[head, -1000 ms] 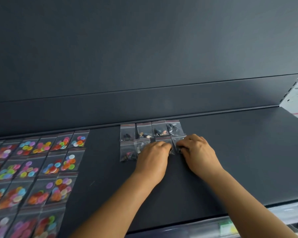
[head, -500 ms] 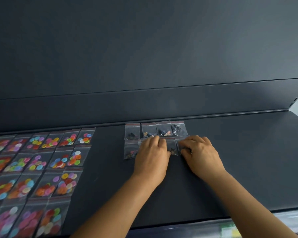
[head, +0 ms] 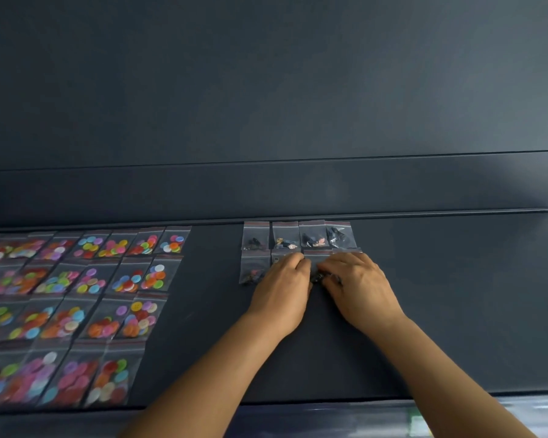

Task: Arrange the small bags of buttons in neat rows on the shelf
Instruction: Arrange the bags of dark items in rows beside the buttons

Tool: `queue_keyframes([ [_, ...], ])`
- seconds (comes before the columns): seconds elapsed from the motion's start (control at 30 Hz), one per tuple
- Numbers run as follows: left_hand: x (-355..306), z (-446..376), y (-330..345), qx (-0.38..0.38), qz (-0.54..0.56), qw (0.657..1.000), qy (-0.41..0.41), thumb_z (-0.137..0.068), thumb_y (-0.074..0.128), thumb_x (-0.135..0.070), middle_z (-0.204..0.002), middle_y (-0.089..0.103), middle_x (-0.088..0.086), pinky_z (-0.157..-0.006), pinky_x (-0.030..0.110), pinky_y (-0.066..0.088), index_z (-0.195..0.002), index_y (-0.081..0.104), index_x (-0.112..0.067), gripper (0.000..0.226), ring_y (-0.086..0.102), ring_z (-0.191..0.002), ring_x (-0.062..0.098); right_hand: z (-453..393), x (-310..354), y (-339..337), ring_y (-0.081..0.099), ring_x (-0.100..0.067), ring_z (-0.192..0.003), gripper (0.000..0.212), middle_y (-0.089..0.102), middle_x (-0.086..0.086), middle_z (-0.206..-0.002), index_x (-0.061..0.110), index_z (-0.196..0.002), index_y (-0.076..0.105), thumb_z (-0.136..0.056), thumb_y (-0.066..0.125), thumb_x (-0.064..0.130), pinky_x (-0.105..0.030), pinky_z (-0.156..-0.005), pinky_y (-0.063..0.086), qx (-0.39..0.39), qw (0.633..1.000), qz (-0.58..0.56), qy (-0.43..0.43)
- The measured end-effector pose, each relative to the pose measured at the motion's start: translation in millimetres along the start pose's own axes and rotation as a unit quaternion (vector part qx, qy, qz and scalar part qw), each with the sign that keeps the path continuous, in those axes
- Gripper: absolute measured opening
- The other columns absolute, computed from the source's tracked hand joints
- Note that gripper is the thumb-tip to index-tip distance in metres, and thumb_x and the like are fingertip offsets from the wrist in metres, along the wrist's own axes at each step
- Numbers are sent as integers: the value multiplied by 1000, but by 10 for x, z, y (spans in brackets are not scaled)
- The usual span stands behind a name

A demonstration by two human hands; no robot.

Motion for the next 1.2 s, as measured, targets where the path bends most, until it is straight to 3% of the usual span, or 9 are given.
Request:
queue_keyframes([
  [0.3,232,474,-459,-80,-3,996,-24,-92,56,-25,-137,46,0,-103,30,36,-134,45,-13,45,42,-126,20,-19,563,-52,51,-24,-118,37,60,-1,-125,16,-123,60,-86,63,21,-36,-100,39,-20,999,-20,-39],
  [0.47,812,1053,-808,-122,-22,987,-107,-94,52,-34,-148,34,-5,-110,26,24,-144,32,-22,55,29,-136,14,26,1261,105,46,-23,-125,50,54,-1,-133,19,-134,49,-87,61,30,-36,-104,37,2,995,-37,-91],
  [0.67,1613,1974,-1191,-159,-26,968,-193,-94,49,-39,-145,35,-9,-108,24,27,-145,29,-27,55,31,-132,10,201,2388,529,41,-21,-130,57,45,3,-142,23,-141,39,-90,54,42,-34,-109,30,50,986,-36,-154],
  [1.2,3487,4547,-2183,-184,-66,926,-322,-92,53,-34,-140,42,-2,-106,25,25,-142,37,-20,54,36,-129,16,976,5565,1602,35,-18,-132,55,41,3,-144,23,-142,37,-92,51,40,-31,-109,25,105,947,-90,-289],
])
Point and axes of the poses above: each hand's wrist, its own z-axis away from the middle knuckle, its own y-axis out of the palm, x = y × z, the point moved 5 cm from there along -z, towards the middle knuckle
